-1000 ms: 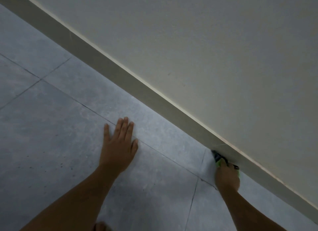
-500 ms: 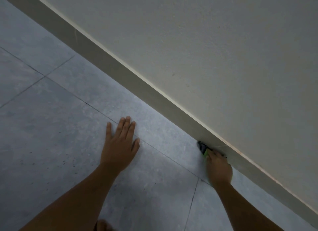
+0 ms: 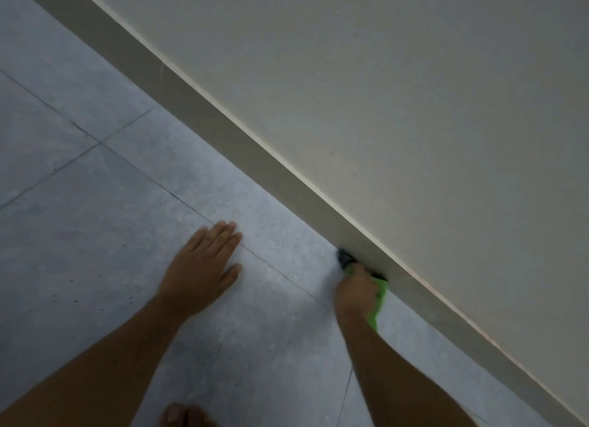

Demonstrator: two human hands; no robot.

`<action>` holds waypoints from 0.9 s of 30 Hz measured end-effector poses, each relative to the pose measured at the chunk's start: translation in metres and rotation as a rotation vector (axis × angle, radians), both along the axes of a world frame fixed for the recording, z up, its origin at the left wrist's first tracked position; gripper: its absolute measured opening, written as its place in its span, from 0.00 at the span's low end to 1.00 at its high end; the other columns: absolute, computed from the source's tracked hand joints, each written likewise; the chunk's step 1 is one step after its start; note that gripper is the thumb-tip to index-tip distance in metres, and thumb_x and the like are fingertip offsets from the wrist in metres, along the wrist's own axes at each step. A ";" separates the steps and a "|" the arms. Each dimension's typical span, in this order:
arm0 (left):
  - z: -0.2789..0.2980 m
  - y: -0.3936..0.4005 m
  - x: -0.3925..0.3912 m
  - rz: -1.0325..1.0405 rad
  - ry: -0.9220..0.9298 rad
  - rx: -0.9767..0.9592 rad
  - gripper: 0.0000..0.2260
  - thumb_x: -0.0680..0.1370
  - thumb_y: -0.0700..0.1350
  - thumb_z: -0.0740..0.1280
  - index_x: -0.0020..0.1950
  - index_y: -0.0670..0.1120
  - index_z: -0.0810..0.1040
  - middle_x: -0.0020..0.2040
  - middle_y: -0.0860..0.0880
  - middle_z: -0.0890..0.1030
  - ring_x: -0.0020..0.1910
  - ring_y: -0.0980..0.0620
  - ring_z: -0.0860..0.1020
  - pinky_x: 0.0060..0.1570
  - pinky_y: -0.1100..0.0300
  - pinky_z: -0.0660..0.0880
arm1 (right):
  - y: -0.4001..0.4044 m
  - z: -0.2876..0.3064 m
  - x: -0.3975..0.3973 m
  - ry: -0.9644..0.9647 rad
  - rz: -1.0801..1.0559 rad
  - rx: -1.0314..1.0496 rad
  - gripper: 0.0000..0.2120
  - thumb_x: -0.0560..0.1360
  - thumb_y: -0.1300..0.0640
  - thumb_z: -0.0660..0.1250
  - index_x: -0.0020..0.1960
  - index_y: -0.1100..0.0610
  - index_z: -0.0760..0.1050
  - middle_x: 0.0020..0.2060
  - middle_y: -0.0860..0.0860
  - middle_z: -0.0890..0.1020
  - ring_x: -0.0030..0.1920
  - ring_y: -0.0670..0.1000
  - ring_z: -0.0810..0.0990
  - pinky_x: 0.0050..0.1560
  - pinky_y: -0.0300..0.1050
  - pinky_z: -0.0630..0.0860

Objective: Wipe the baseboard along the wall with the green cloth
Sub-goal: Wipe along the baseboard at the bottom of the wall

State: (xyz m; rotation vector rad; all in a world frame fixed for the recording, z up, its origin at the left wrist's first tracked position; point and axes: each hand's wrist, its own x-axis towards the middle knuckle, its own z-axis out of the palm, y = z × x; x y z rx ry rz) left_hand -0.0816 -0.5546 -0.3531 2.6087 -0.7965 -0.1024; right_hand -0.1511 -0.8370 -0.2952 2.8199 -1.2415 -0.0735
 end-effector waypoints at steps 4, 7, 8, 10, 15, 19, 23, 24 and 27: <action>0.003 0.001 -0.001 0.052 0.036 0.010 0.28 0.78 0.57 0.53 0.72 0.41 0.68 0.73 0.42 0.67 0.74 0.46 0.62 0.73 0.52 0.47 | 0.071 -0.002 0.058 -0.079 0.510 0.168 0.19 0.75 0.60 0.61 0.66 0.55 0.73 0.63 0.54 0.77 0.57 0.59 0.75 0.59 0.52 0.69; 0.005 0.004 -0.001 0.061 0.036 0.032 0.28 0.78 0.57 0.52 0.72 0.41 0.67 0.72 0.41 0.68 0.73 0.46 0.62 0.73 0.52 0.46 | 0.077 0.006 0.085 0.059 0.818 0.316 0.26 0.76 0.59 0.60 0.74 0.52 0.61 0.71 0.53 0.68 0.63 0.57 0.71 0.63 0.52 0.70; 0.005 0.005 0.000 0.066 0.033 0.026 0.28 0.78 0.57 0.52 0.72 0.40 0.67 0.72 0.41 0.68 0.73 0.46 0.62 0.72 0.53 0.46 | 0.068 0.009 0.086 0.075 0.860 0.297 0.26 0.76 0.57 0.59 0.74 0.51 0.61 0.71 0.53 0.68 0.64 0.57 0.71 0.62 0.53 0.71; 0.004 0.006 -0.001 0.068 0.034 0.011 0.28 0.78 0.57 0.52 0.71 0.39 0.68 0.72 0.41 0.69 0.73 0.45 0.63 0.73 0.53 0.47 | 0.044 0.011 0.069 0.072 0.914 0.143 0.23 0.77 0.53 0.56 0.71 0.51 0.65 0.68 0.54 0.72 0.57 0.58 0.76 0.54 0.52 0.75; 0.002 0.006 -0.001 0.071 0.022 -0.016 0.27 0.78 0.55 0.53 0.71 0.39 0.69 0.72 0.41 0.69 0.73 0.45 0.63 0.73 0.53 0.48 | -0.062 0.009 -0.040 0.248 0.712 0.046 0.26 0.77 0.43 0.47 0.74 0.46 0.57 0.68 0.50 0.72 0.59 0.53 0.77 0.52 0.47 0.77; 0.004 0.005 -0.001 0.073 0.026 -0.011 0.27 0.78 0.55 0.54 0.71 0.39 0.69 0.71 0.41 0.69 0.72 0.45 0.64 0.73 0.53 0.48 | -0.070 0.051 -0.068 0.184 0.421 0.077 0.32 0.71 0.29 0.54 0.69 0.44 0.66 0.66 0.50 0.72 0.68 0.53 0.67 0.70 0.51 0.62; 0.003 0.005 0.000 0.074 0.021 -0.007 0.28 0.78 0.55 0.53 0.71 0.39 0.68 0.72 0.41 0.68 0.73 0.44 0.64 0.73 0.52 0.48 | -0.062 0.046 -0.071 0.284 0.050 0.000 0.22 0.80 0.50 0.48 0.61 0.62 0.72 0.53 0.61 0.78 0.53 0.62 0.76 0.57 0.56 0.73; 0.004 0.005 0.000 0.065 0.025 -0.002 0.28 0.78 0.55 0.53 0.71 0.39 0.68 0.72 0.41 0.68 0.73 0.44 0.64 0.73 0.53 0.48 | -0.051 0.041 -0.064 0.260 0.051 -0.009 0.20 0.80 0.50 0.48 0.61 0.59 0.73 0.54 0.59 0.79 0.52 0.60 0.77 0.55 0.55 0.75; 0.001 0.009 0.004 0.026 0.027 -0.012 0.27 0.78 0.55 0.53 0.71 0.40 0.68 0.72 0.41 0.69 0.72 0.44 0.64 0.72 0.54 0.47 | -0.006 0.021 -0.009 0.164 0.200 0.049 0.17 0.80 0.52 0.54 0.66 0.52 0.72 0.57 0.57 0.75 0.56 0.58 0.75 0.52 0.52 0.74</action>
